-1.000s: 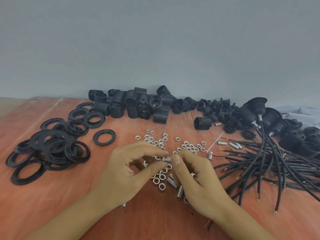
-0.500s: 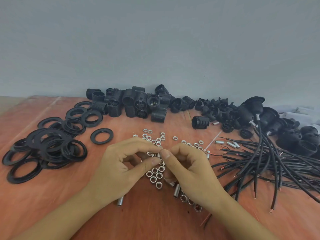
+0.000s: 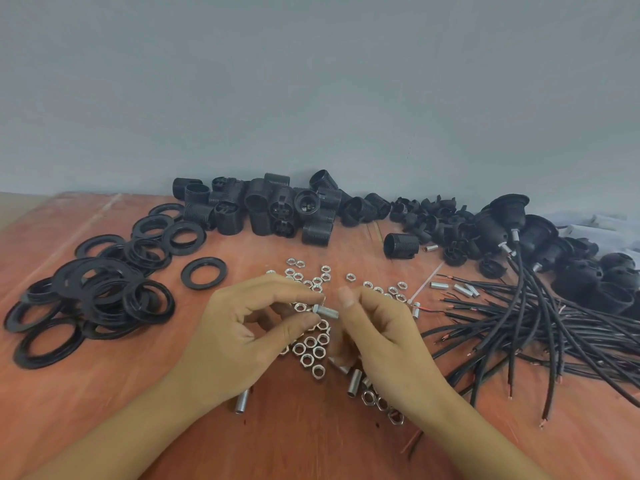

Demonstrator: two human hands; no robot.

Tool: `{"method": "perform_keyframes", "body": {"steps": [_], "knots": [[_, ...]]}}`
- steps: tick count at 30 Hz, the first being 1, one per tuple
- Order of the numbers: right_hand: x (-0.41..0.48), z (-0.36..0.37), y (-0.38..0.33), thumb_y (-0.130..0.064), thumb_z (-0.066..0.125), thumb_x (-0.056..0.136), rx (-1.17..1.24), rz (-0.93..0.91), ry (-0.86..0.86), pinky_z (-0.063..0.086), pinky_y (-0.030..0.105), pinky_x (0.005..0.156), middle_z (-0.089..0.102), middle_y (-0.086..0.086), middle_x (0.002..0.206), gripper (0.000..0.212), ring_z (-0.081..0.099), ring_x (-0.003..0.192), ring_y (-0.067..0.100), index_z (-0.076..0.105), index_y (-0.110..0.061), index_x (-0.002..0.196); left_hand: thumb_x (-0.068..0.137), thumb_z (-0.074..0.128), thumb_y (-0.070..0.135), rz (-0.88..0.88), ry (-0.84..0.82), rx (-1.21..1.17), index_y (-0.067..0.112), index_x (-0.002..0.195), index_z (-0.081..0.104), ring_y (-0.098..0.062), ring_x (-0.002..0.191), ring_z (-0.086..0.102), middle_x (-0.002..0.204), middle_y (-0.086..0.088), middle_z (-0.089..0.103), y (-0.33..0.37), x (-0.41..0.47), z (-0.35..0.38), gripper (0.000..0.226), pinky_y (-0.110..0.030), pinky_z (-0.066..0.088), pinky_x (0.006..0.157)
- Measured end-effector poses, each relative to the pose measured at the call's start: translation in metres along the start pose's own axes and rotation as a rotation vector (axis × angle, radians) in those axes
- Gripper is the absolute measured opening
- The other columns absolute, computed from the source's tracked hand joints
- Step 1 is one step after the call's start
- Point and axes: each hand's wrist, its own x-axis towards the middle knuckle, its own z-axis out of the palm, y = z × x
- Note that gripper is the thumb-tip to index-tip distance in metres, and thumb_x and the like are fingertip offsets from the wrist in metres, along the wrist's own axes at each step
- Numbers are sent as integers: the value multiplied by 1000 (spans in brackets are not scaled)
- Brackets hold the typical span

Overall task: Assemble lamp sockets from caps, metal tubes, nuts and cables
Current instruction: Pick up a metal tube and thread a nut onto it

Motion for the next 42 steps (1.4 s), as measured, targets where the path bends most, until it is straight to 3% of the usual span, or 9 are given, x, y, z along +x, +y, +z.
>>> {"method": "perform_keyframes", "body": {"steps": [5, 18, 21, 25, 29, 32, 35, 39, 42], "knots": [[0, -1, 0, -57, 44, 90, -22, 33, -13, 43, 23, 51, 59, 3, 49, 58, 52, 47, 13, 63, -13, 58, 79, 70, 30, -13, -4, -20, 28, 99, 73, -13, 69, 65, 87, 10, 71, -1, 0, 0, 20, -16, 48, 58], [-3, 1, -4, -55, 42, 96, -21, 45, -74, 42, 31, 50, 58, 0, 47, 57, 50, 45, 19, 62, -24, 53, 79, 71, 31, -12, -14, -47, 29, 99, 72, -12, 68, 65, 84, 8, 72, 2, 0, -1, 20, -16, 48, 58], [-3, 3, -6, -45, 59, 91, 34, 1, -51, 44, 26, 49, 60, -1, 54, 32, 52, 47, 13, 66, -24, 68, 79, 71, 31, -2, -18, -37, 28, 99, 72, -14, 68, 65, 88, 9, 73, 2, 0, -2, 19, -17, 48, 57], [-3, 4, -3, -59, 45, 90, 8, 31, -42, 41, 24, 47, 58, 0, 48, 53, 51, 44, 13, 65, -23, 57, 78, 72, 31, -13, -23, -36, 27, 98, 73, -15, 69, 67, 89, 8, 73, 2, 0, -2, 20, -23, 52, 58], [-3, 4, -4, -53, 57, 87, 27, -8, -33, 43, 29, 48, 59, 0, 52, 38, 51, 46, 14, 66, -24, 65, 78, 72, 30, -4, -21, -28, 28, 99, 72, -12, 66, 66, 89, 10, 73, 2, 1, -3, 22, -17, 49, 58], [-3, 4, -2, -61, 43, 92, -1, 21, -19, 42, 27, 48, 58, 0, 48, 58, 52, 45, 14, 63, -21, 56, 77, 73, 32, -18, -15, -36, 31, 99, 73, -11, 64, 65, 82, 8, 72, 2, 1, -4, 22, -16, 49, 58], [-3, 5, -4, -48, 55, 90, 39, -12, -21, 44, 20, 48, 60, -1, 53, 36, 53, 46, 10, 64, -21, 68, 77, 73, 32, -13, -13, -15, 30, 98, 73, -12, 63, 63, 78, 5, 71, 2, 1, -6, 22, -16, 48, 58], [-3, 3, -2, -50, 47, 90, 14, 4, -20, 42, 23, 46, 57, -2, 49, 45, 51, 44, 10, 64, -23, 58, 77, 73, 31, -23, -26, -24, 29, 98, 73, -12, 62, 64, 79, 5, 72, 3, 2, -6, 22, -16, 48, 58], [-4, 5, -4, -40, 59, 87, 30, -33, -51, 42, 19, 48, 59, -3, 54, 26, 52, 45, 7, 66, -26, 66, 77, 73, 30, -9, -39, -7, 30, 98, 72, -11, 62, 64, 79, 10, 72, 4, 2, -6, 21, -16, 49, 58]]}}
